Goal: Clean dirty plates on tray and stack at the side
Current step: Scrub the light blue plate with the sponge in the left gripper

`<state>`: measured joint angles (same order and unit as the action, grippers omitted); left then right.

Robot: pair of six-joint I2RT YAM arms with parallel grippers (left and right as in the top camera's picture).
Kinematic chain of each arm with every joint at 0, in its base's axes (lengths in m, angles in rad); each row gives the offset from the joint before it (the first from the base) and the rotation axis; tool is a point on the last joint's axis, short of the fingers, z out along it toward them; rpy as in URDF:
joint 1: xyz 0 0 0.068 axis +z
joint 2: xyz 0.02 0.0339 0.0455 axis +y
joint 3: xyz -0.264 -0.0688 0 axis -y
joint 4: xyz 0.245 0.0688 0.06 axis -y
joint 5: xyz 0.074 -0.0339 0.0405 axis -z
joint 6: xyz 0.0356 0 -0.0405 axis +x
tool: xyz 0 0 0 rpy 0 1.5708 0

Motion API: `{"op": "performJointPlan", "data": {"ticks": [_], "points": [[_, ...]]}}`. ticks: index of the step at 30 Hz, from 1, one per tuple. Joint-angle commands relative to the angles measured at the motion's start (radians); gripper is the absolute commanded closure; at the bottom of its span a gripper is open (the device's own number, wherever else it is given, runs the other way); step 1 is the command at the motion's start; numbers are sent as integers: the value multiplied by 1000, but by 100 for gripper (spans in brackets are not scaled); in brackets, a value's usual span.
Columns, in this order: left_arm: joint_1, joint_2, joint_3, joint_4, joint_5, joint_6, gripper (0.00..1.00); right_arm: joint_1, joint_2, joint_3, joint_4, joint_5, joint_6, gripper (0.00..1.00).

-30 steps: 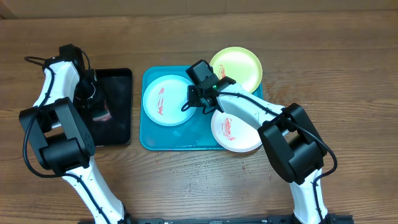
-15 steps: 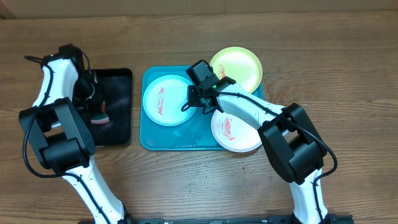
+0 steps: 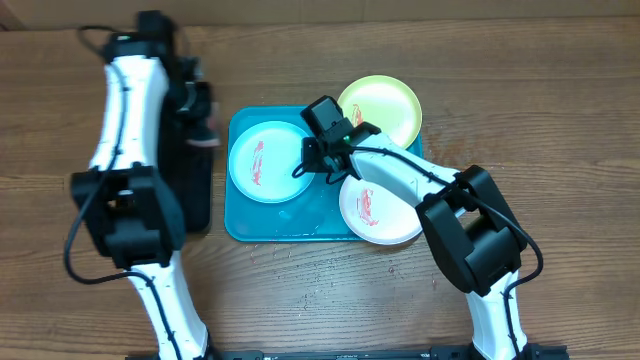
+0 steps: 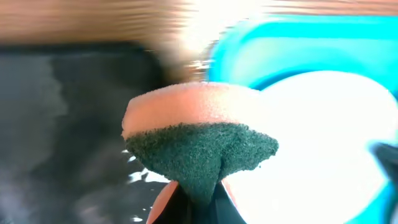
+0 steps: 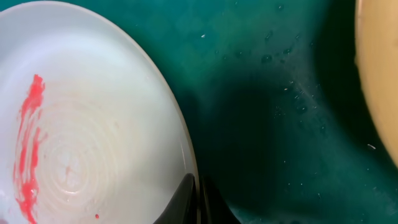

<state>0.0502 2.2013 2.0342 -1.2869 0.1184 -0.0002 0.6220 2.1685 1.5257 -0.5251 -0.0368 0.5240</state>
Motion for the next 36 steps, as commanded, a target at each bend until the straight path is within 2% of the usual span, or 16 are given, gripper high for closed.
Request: {"op": "performJointPlan", "data": {"ticks": [1,9,19,22,29,31,34,36], "points": [[-87,-2,-72,50,54,-23,96,-31,5,0,-25,-98,5,96],[-175,3,-233,200,-105,-92,96,-73,5,0,-76,-148,-1,96],[-251,3,-406,349,-110,-127,96,-72,5,0,-71,-147,-4,96],[-287,3,-435,340,-70,-111,96,-72,5,0,-70,-140,-3,96],[-317,3,-434,244,248,39,96,-72,5,0,-70,-139,-3,96],[-310,3,-434,220,296,66,96,-72,5,0,-70,-139,-4,96],[-291,3,-434,180,282,89,96,-72,5,0,-70,-140,-3,96],[-282,3,-434,164,208,88,96,-72,5,0,-70,-140,-3,96]]}}
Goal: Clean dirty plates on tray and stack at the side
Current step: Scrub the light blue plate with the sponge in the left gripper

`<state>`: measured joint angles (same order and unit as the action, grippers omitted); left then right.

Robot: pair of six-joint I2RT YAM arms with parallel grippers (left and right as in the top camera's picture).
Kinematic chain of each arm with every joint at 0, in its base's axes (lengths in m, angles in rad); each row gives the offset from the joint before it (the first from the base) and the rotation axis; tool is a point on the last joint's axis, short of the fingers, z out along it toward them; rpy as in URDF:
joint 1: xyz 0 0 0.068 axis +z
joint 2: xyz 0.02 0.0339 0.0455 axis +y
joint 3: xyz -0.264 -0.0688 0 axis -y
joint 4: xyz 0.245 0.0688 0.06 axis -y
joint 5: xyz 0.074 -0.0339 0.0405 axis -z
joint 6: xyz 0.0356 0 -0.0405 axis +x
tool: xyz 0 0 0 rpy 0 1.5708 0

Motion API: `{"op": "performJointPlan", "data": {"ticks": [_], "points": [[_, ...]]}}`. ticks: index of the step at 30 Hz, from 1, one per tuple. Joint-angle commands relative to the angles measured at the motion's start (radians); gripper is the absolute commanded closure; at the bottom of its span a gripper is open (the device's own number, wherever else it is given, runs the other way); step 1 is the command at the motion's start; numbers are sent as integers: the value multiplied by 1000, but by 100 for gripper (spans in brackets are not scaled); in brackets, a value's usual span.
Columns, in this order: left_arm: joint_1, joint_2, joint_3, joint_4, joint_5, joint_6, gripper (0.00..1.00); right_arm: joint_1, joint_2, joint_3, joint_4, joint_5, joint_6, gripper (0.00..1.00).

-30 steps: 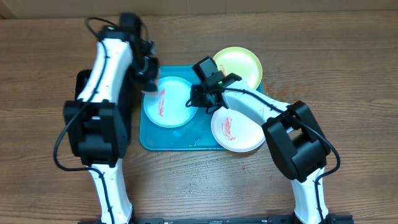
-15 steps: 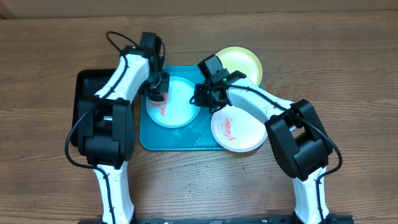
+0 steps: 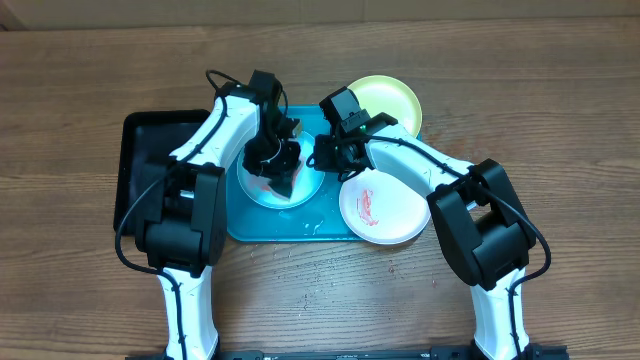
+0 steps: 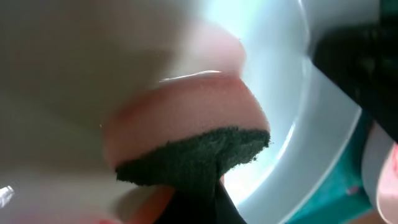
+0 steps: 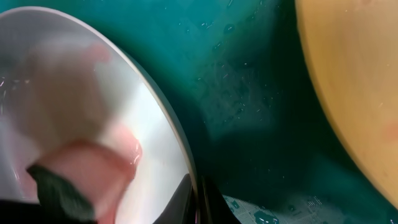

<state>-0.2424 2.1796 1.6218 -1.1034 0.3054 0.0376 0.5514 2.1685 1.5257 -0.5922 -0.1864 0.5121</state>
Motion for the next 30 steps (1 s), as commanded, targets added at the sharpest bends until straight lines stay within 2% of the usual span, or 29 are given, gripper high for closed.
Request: {"op": "performJointPlan", "data": {"ticks": [1,4,5,8,12,18,21,27,30], "points": [[18,24,-22,-25,-66,24,96,-1,5,0,-3,10,8,96],[28,24,-22,-26,-362,-105,96,-1,5,0,-3,10,8,96],[29,24,-22,-23,-515,-179,96,-1,5,0,-3,10,8,96],[29,24,-22,-17,-727,-292,96,-1,5,0,-3,10,8,96],[17,24,-22,21,-802,-315,96,-1,5,0,-2,10,8,96],[-18,24,-22,93,-802,-315,96,-1,5,0,0,10,9,96],[-36,24,-22,145,-693,-277,96,-1,5,0,0,9,9,96],[-47,24,-22,232,-64,8,96,-1,5,0,-1,8,9,96],[-46,24,-22,239,105,47,96,-1,5,0,-4,8,9,96]]}}
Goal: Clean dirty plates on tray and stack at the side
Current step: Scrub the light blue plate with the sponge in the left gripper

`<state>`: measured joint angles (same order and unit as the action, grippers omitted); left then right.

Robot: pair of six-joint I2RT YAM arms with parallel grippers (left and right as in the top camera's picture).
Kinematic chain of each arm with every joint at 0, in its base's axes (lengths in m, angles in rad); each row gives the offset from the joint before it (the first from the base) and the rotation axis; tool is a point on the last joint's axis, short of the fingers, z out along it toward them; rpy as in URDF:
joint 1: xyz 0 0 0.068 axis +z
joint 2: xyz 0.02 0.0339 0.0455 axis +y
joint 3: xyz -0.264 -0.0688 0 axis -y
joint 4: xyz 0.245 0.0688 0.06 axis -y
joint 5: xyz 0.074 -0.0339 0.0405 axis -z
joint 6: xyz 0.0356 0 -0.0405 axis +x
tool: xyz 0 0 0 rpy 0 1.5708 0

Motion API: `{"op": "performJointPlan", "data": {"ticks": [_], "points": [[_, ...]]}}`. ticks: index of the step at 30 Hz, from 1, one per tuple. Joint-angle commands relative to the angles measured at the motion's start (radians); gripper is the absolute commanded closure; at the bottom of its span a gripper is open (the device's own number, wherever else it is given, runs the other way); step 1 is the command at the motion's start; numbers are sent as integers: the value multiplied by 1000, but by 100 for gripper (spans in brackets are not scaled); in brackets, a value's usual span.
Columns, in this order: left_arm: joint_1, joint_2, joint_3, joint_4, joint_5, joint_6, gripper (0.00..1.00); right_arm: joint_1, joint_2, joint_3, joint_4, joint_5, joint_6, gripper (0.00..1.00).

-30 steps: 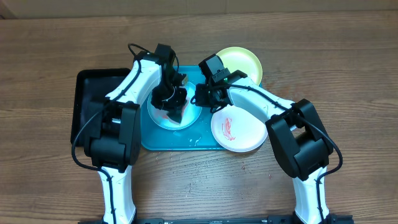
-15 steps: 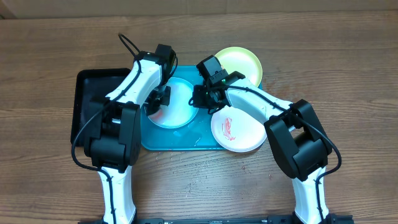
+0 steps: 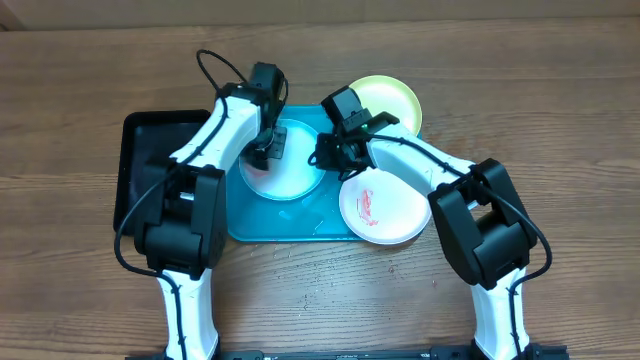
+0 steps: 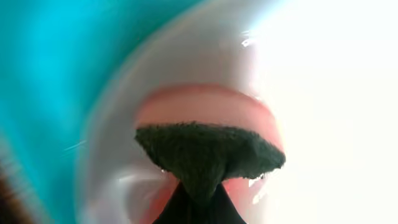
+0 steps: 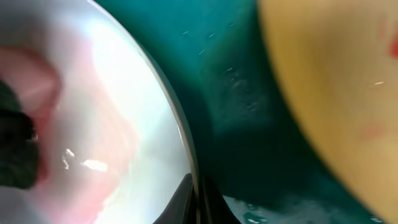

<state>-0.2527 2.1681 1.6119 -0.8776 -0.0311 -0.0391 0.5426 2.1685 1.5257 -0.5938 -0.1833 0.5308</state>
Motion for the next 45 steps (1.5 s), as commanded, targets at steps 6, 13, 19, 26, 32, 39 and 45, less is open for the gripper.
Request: {"op": "performJointPlan", "data": {"ticks": [6,13,19,26,32,39,45], "points": [[-26,35,-12,16,493,117,96,8,5,0,-3,5,-10,96],[14,35,-11,77,45,-191,96,8,5,0,-3,1,-10,96],[24,35,-11,-5,-373,-401,96,8,5,0,-6,2,-10,96],[18,35,-11,-191,-114,-261,96,8,5,0,-4,2,-10,96],[17,35,-11,-299,404,97,96,8,5,0,2,2,-10,96],[17,35,-11,-234,634,219,96,8,5,0,2,2,-10,96],[17,35,-11,14,364,-49,96,8,5,0,0,2,-10,96]]}}
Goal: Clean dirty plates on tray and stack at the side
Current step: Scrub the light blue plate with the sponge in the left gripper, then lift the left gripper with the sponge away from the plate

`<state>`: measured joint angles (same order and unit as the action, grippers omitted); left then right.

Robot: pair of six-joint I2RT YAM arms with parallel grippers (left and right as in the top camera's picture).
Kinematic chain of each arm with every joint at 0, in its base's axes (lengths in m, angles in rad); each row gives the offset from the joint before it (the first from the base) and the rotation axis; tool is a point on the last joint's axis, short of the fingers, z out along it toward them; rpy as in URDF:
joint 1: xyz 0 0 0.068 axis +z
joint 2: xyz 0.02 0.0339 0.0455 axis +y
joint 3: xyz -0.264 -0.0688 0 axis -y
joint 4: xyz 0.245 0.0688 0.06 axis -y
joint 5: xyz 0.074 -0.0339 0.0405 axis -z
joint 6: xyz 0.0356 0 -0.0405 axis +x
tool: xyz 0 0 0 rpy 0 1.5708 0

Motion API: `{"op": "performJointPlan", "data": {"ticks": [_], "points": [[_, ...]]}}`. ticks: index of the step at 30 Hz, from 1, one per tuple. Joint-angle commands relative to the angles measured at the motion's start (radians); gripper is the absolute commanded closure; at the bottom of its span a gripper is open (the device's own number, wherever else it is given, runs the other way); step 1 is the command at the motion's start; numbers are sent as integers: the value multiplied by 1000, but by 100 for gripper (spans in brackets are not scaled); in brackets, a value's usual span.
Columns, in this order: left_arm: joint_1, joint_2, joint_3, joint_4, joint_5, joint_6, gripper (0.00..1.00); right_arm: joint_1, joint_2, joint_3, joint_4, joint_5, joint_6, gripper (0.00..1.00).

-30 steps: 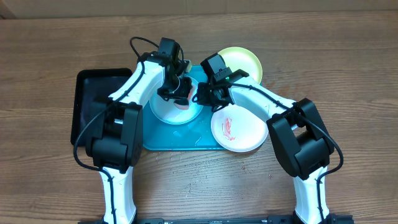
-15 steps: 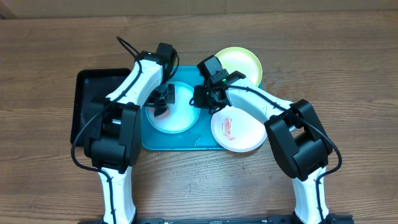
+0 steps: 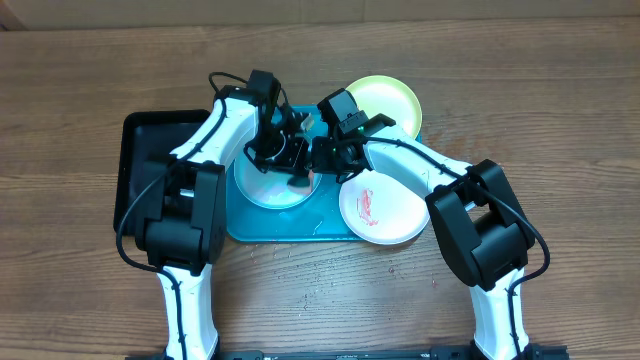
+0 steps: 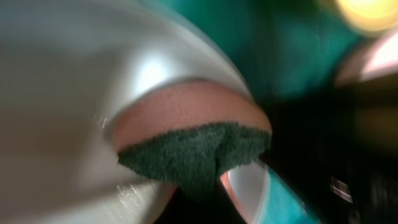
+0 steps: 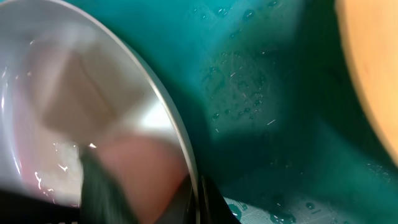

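A pale blue plate (image 3: 272, 180) lies on the left half of the teal tray (image 3: 270, 228). My left gripper (image 3: 297, 170) is shut on a pink sponge with a green scouring face (image 4: 193, 143), pressed against the plate's right part. My right gripper (image 3: 318, 160) is shut on the plate's right rim (image 5: 180, 143), one finger on each side of it. A white plate with a red smear (image 3: 378, 208) overlaps the tray's lower right corner. A yellow-green plate (image 3: 385, 105) sits at the tray's upper right.
A black tray (image 3: 140, 170) lies left of the teal tray, partly under my left arm. Water droplets dot the teal tray (image 5: 249, 81) and the wooden table (image 3: 300, 255) in front of it.
My left gripper has moved with the sponge from the plate's upper left to its right side, close beside my right gripper. The right gripper still pinches the rim.
First my left gripper held the sponge over the black tray, while the right pinched the rim of the red-smeared blue plate. Then the sponge was on that plate's middle, then its upper left, now its right side. No smear shows on the plate.
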<state>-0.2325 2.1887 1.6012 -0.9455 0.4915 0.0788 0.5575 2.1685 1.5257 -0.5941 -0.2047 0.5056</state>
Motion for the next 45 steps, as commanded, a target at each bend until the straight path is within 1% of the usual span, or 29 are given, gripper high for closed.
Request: {"op": "performJointPlan", "data": {"ticks": [1,4,5,7,10,11,12,14,16,18,20,22,23,25,27,29,30,32,34,36,37,38,40,41,42,44,45], "points": [[-3,15,-1,105,-241,-223,96,-7,5,0,-2,23,15,96],[-3,15,0,139,-506,-373,96,-7,5,0,-3,23,15,96],[-3,15,0,134,-640,-430,96,-7,5,0,-3,23,15,96],[-3,15,0,111,-757,-475,96,-7,5,0,-3,23,15,96],[-3,15,0,38,-909,-562,96,-7,5,0,-2,24,15,96],[-3,15,0,-22,-986,-627,96,-7,5,0,-2,23,15,96],[-3,15,0,-49,-1005,-642,96,-7,5,0,-2,23,15,96],[-3,15,0,-95,-996,-642,96,-7,5,0,-2,23,15,96],[-3,15,0,-142,-952,-622,96,-7,5,0,-2,23,15,96],[-3,15,0,-180,-836,-540,96,-7,5,0,-3,23,15,96],[-3,15,0,-198,-653,-406,96,-7,5,0,-3,23,15,96],[-3,15,-1,-210,-420,-221,96,-7,5,0,-3,23,16,96],[-3,15,-1,-214,-329,-154,96,-7,5,0,-3,23,16,96],[-3,15,-1,-219,-161,-29,96,-7,5,0,-3,22,16,96],[-3,15,-1,-216,-39,56,96,-7,5,0,-3,19,16,96],[-2,15,0,-204,34,102,96,-7,5,0,-6,19,16,96],[-2,15,0,-189,46,102,96,-7,5,0,-6,19,16,96],[0,15,0,-152,45,99,96,-7,5,0,-6,19,16,96],[3,15,1,-106,36,70,96,-7,5,0,-6,19,16,96],[10,15,5,-46,-42,-31,96,-7,5,0,-6,19,18,96],[13,15,10,-27,-96,-83,96,-7,5,0,-6,19,20,96],[18,15,18,-8,-182,-152,96,-7,5,0,-6,19,23,96],[23,15,46,-4,-388,-279,96,-7,5,0,-8,19,25,96],[25,15,77,-22,-563,-372,96,-7,5,0,-11,19,27,96],[25,15,129,-62,-720,-431,96,-7,5,0,-16,19,26,96],[25,15,216,-143,-843,-455,96,-7,5,0,-18,19,26,96],[25,15,246,-175,-866,-462,96,-7,5,0,-18,19,26,96]]}}
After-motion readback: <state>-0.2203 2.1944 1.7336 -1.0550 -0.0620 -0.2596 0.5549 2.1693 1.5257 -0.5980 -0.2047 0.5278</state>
